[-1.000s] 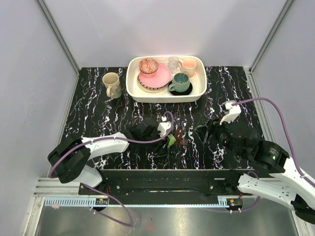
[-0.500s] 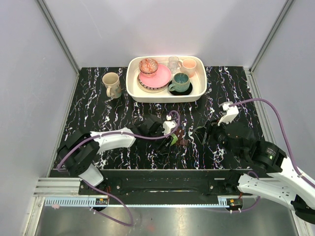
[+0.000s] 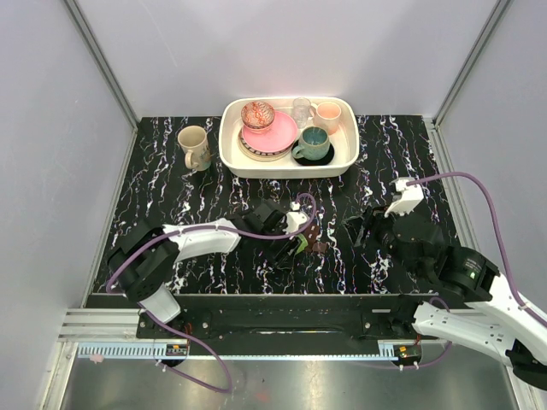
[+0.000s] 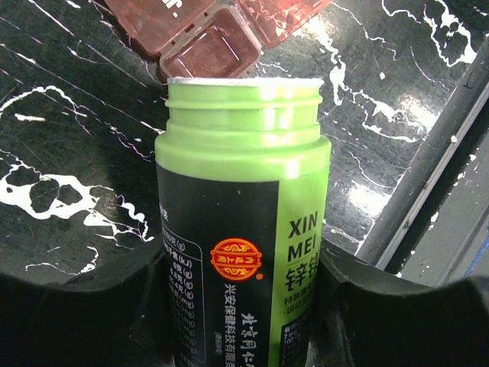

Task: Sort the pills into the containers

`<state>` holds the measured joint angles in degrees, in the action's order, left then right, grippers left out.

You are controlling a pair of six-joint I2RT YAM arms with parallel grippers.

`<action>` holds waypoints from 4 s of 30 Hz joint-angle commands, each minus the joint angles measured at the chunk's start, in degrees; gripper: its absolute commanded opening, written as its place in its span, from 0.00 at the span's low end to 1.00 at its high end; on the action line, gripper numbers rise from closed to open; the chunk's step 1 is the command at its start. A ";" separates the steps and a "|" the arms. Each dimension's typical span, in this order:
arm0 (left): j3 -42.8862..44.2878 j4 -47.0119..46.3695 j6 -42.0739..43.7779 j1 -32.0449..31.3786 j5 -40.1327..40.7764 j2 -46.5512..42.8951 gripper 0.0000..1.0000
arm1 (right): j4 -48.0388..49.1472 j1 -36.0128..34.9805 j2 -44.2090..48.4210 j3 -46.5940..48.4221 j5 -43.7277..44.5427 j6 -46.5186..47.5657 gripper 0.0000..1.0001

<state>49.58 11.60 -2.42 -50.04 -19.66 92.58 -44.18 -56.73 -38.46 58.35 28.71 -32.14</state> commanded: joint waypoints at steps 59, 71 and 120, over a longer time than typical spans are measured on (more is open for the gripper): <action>19.76 22.42 8.65 -1.64 8.85 8.76 0.00 | -3.45 -0.14 6.55 -0.43 7.68 -4.68 0.00; 22.66 25.76 10.24 -2.08 9.38 10.78 0.00 | -4.24 -0.14 7.17 -0.69 8.03 -5.21 0.00; 29.78 35.69 14.10 -3.22 12.36 15.44 0.00 | -5.39 -0.22 8.84 -1.92 8.29 -6.88 0.00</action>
<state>76.18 46.54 10.76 -52.95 -8.58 107.87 -49.82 -56.73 -30.00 56.53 35.11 -38.37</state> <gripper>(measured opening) 0.557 0.571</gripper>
